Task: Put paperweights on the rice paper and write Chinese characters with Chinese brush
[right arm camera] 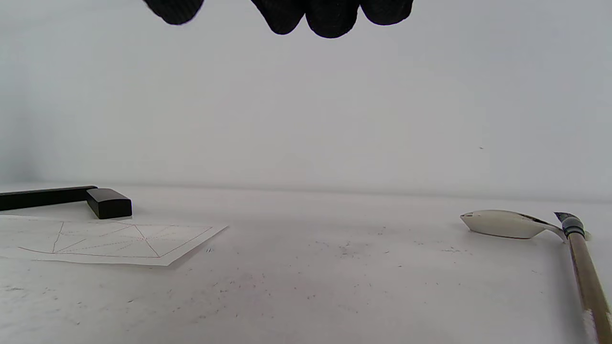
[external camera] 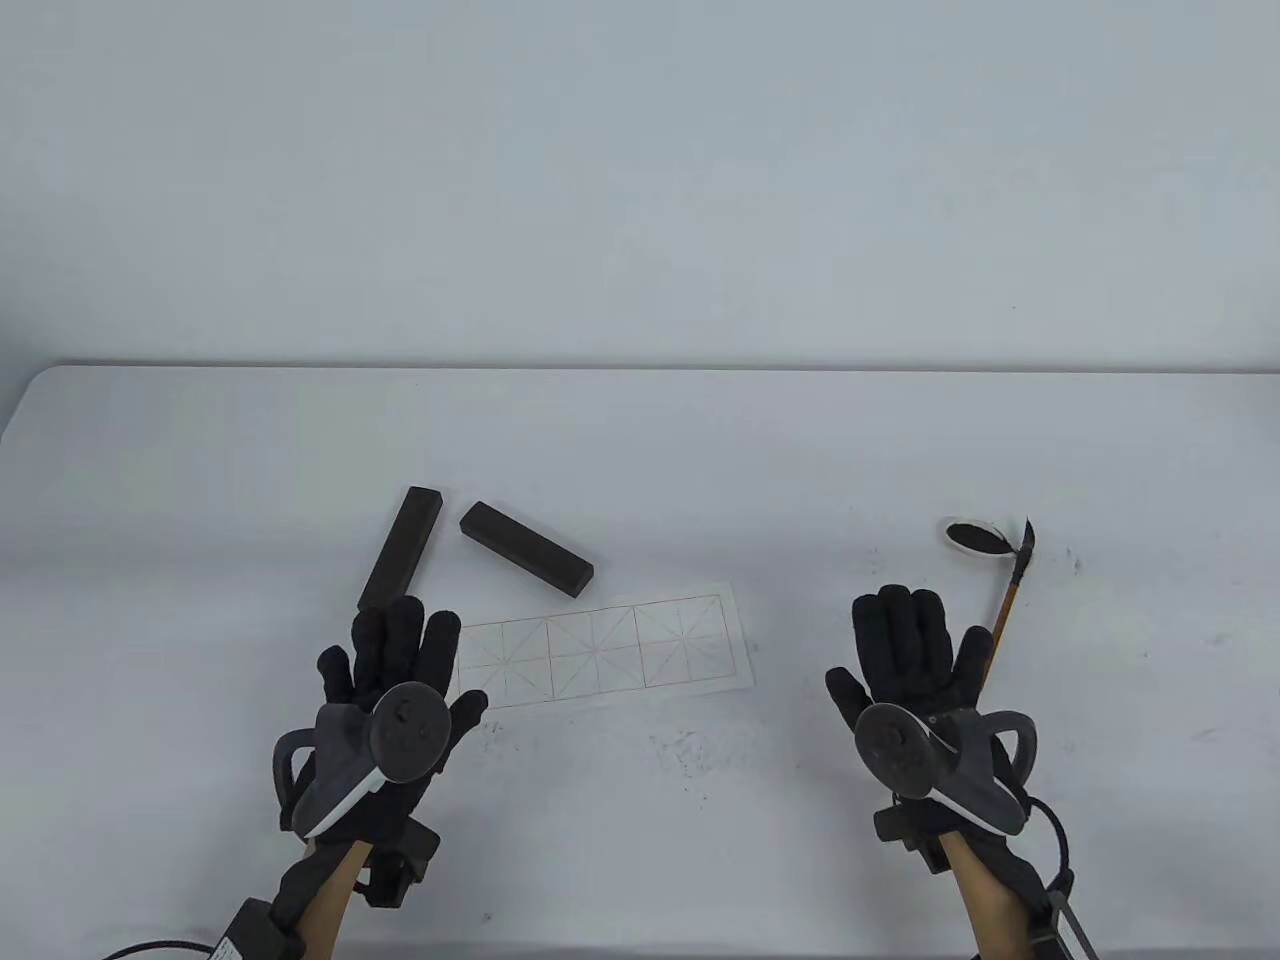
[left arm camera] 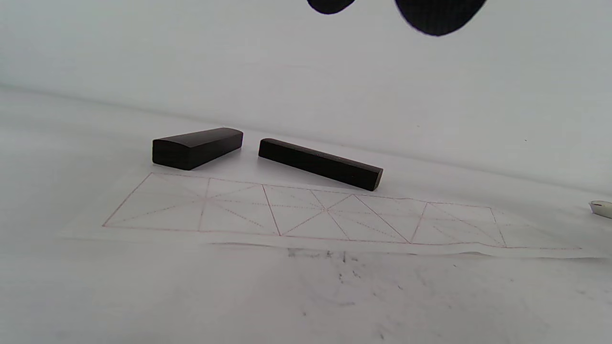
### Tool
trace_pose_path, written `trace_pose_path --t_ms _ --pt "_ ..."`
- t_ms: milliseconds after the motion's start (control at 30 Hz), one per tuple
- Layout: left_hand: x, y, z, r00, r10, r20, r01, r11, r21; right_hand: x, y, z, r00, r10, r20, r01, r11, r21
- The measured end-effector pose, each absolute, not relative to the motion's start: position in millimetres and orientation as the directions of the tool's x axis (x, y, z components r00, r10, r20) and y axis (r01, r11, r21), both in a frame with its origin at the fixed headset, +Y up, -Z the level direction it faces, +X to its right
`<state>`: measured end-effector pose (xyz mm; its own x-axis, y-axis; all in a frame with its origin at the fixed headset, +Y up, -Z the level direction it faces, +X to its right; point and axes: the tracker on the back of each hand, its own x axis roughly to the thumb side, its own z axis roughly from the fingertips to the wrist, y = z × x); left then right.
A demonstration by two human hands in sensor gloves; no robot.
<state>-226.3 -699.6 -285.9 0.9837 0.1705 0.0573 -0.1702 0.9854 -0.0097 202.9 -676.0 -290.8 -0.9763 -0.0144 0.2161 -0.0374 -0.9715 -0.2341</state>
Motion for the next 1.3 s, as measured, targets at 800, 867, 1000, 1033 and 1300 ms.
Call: trace_pose_path --t_ms 800,867,1000,1033,1300 --pt "-230 -698 -286 0.982 0.182 0.048 -0.182 0.983 -0.006 208 -677 -290 -0.977 0.017 0.215 -0.069 -0.969 -0.237" --pt "-229 -699 -286 0.983 0.175 0.051 -0.174 0.985 -0.013 210 -676 -288 -0.978 0.014 0.206 -0.065 -0.968 -0.244" --pt "-229 -701 -286 0.983 0.176 0.052 -0.175 0.984 -0.026 214 -675 -286 -0.982 0.039 0.187 -0.086 -0.964 -0.251" --pt "-229 -700 -286 0.983 0.173 0.054 -0.172 0.985 -0.019 214 -675 -286 -0.982 0.039 0.185 -0.085 -0.964 -0.250" --pt "-230 -695 -284 0.981 0.190 0.044 -0.191 0.982 0.013 211 -678 -285 -0.982 0.032 0.187 -0.076 -0.969 -0.235"
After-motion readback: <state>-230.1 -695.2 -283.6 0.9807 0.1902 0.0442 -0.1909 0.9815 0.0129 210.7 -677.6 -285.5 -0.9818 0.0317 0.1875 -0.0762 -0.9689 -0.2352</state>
